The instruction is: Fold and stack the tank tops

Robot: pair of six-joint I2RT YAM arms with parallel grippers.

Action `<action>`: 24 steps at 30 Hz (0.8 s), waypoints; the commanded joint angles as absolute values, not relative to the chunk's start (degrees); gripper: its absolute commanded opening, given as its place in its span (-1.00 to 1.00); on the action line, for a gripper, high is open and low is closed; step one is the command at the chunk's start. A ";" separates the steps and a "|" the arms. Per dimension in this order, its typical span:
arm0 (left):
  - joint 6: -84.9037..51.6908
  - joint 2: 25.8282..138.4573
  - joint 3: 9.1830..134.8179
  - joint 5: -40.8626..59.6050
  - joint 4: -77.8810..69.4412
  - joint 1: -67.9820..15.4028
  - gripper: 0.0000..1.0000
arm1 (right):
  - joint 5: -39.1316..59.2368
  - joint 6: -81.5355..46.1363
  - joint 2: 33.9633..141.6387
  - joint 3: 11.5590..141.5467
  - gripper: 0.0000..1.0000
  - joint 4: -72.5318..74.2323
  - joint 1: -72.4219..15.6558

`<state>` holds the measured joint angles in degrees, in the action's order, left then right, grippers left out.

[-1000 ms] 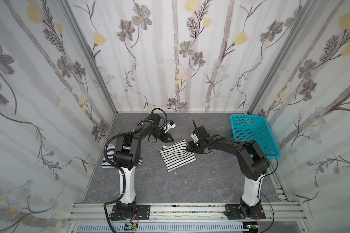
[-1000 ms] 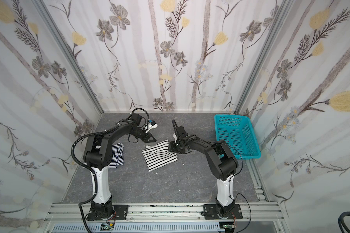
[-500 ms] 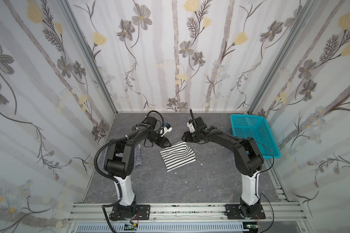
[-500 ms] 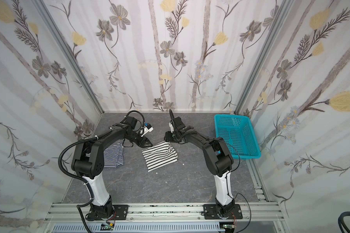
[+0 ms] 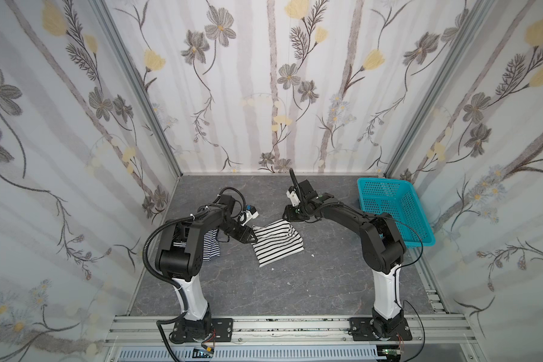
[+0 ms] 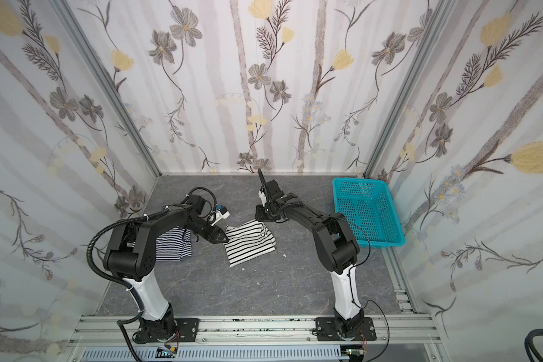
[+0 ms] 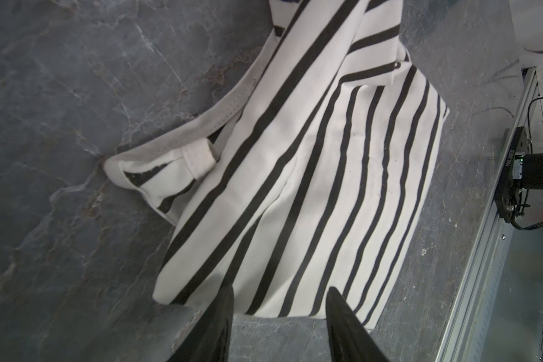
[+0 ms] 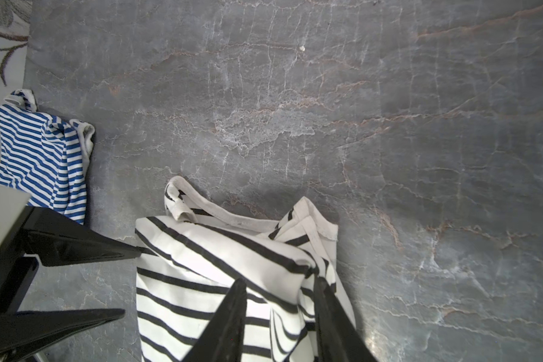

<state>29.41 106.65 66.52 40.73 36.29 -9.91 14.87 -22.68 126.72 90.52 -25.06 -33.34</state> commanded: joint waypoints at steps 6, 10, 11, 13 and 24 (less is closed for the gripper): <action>29.46 106.84 66.94 41.18 34.69 -9.43 -0.04 | 15.31 -21.92 126.79 88.93 -0.20 -24.19 -33.58; 29.43 103.45 65.91 40.12 34.46 -8.49 -0.02 | 17.33 -22.19 126.09 87.20 -0.21 -22.16 -33.92; 29.37 102.98 65.63 39.74 34.49 -8.16 -0.01 | 17.57 -22.30 126.23 87.27 -0.21 -21.91 -34.01; 29.44 102.67 65.20 39.23 34.46 -7.39 0.00 | 17.59 -22.41 126.73 87.62 -0.23 -21.80 -33.94; 28.61 105.25 64.35 39.01 32.47 -4.93 0.01 | 17.57 -22.59 122.17 85.28 -1.00 -21.01 -33.97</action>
